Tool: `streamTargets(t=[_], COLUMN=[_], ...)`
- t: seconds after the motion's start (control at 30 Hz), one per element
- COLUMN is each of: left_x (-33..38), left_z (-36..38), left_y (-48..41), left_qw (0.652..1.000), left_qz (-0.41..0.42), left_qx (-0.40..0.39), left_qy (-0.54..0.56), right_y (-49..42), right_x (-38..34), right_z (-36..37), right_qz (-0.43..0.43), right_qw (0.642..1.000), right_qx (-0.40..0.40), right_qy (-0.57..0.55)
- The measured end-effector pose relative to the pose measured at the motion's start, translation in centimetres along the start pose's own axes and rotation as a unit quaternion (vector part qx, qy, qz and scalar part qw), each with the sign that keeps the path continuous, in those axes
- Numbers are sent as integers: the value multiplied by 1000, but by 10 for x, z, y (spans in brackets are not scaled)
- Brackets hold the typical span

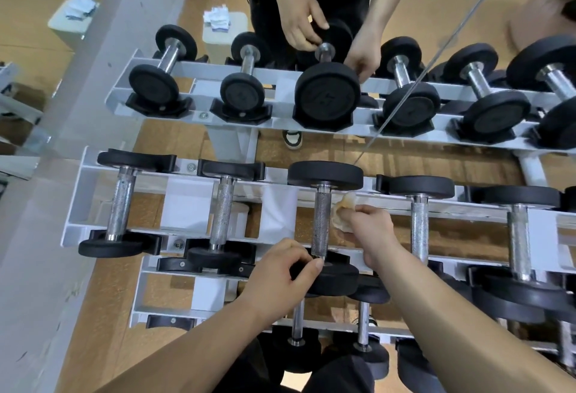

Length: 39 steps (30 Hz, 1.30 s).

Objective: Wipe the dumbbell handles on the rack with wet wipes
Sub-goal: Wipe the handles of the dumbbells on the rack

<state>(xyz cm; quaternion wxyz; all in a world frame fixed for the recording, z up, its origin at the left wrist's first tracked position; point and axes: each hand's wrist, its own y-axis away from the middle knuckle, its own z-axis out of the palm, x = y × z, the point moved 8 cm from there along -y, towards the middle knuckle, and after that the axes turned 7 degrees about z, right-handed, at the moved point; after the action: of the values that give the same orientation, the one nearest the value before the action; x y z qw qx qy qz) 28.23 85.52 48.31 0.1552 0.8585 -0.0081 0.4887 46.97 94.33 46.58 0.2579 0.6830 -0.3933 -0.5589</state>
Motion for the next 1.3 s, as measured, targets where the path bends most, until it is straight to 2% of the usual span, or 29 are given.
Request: streamTargets(t=[0.1,0.3,0.37,0.5,0.57,0.8,0.83,0.93,1.03,1.07,1.13,1.2,1.27,1.3], left_x=[1,2,2,2,3,5,5,5,4,4,3,4,5,5], left_z=[0,0,0,-1,0,0,-1,0,0,0,0,1,1,1], left_y=[-1,-1,0,2,3,2,2,3,4,4,3,2,3,4], left_qw=[1000,1000,1000,1000,1000,1000,1000,1000,1000,1000,1000,1000,1000,1000], left_qz=[1,-3,-6,-5,-2,-14,-15,-8,-5,-4,-6,-5,-1,-1], left_qx=[-1,-7,-9,0,0,-12,-9,1,5,4,-1,2,12,14], left_qy=[-3,6,6,8,2,10,8,1,-1,-1,3,5,4,4], right_y=[4,-17,-16,9,18,-8,-7,3,9,8,7,6,7,10], right_x=[0,-9,-13,-3,8,-15,-15,5,24,23,12,-3,-9,-7], right_z=[23,33,33,27,21,24,25,20,16,13,15,22,25,24], right_qz=[26,79,75,19,24,79,70,30,17,18,36,50,42,34], right_qw=[997,980,983,997,997,984,988,999,983,981,996,993,993,996], right_qx=[-43,-8,-20,-66,-74,-35,-32,-29,-59,-57,-68,-62,-40,-34], right_qy=[-53,-184,-169,-29,11,-158,-136,20,171,182,49,-91,-105,-72])
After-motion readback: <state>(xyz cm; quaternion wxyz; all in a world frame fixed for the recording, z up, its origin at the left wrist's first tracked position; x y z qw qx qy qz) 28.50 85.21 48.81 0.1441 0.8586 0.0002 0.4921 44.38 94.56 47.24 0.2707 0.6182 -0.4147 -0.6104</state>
